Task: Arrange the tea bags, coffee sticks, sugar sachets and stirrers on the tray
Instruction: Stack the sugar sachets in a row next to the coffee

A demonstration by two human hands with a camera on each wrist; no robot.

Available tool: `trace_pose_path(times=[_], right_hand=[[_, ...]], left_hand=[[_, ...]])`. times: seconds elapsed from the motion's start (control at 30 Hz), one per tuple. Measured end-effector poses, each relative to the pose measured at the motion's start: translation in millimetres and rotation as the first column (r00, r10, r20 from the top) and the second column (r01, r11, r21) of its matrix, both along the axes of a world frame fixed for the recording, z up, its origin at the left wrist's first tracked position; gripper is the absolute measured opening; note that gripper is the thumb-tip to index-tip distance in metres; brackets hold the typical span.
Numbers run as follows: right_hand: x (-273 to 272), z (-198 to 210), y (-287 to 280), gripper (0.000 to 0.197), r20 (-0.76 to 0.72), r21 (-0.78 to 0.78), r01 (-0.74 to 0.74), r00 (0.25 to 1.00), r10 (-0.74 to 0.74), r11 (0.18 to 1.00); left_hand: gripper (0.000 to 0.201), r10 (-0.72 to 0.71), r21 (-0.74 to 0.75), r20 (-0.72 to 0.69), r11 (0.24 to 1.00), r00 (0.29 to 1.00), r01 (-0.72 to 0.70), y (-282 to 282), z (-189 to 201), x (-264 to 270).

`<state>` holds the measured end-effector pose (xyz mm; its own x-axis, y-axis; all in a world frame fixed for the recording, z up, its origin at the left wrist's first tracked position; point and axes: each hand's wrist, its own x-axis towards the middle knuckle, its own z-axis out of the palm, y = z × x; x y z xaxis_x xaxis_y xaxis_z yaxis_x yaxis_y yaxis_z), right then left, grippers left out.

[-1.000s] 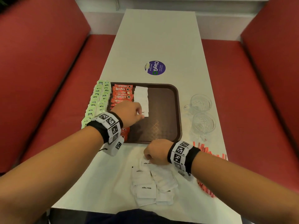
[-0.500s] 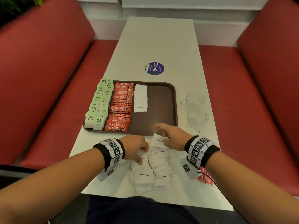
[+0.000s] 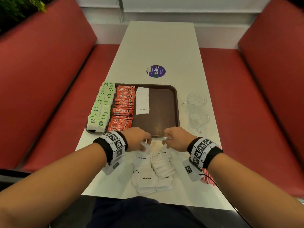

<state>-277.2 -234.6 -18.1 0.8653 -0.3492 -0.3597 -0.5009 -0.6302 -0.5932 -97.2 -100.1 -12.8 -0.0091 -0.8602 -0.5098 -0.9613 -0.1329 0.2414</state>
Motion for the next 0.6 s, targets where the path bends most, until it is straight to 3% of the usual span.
trace_pose_path(times=[0.07, 0.17, 0.33, 0.6], right_hand=[[1.6, -0.1, -0.9, 0.026, 0.026, 0.050, 0.031, 0.999, -0.033, 0.998], [4.8, -0.4, -3.1, 0.019, 0.076, 0.035, 0.024, 0.997, -0.026, 0.999], [17.4, -1.7, -8.7, 0.021, 0.153, 0.015, 0.034, 0.988, -0.036, 0.999], [38.2, -0.7, -13.3, 0.012, 0.269, -0.053, 0.035, 0.963, -0.019, 0.998]], left_hand=[[0.029, 0.060, -0.092, -0.053, 0.994, 0.997, -0.065, -0.7, 8.3, 8.4], [0.016, 0.137, -0.243, -0.152, 0.955, 0.979, -0.171, -2.9, 19.5, 17.1], [0.007, 0.219, -0.348, -0.207, 0.894, 0.953, -0.281, -7.7, 23.6, 22.3], [0.007, 0.260, -0.347, -0.321, 0.862, 0.911, -0.369, -18.3, 15.7, 25.1]])
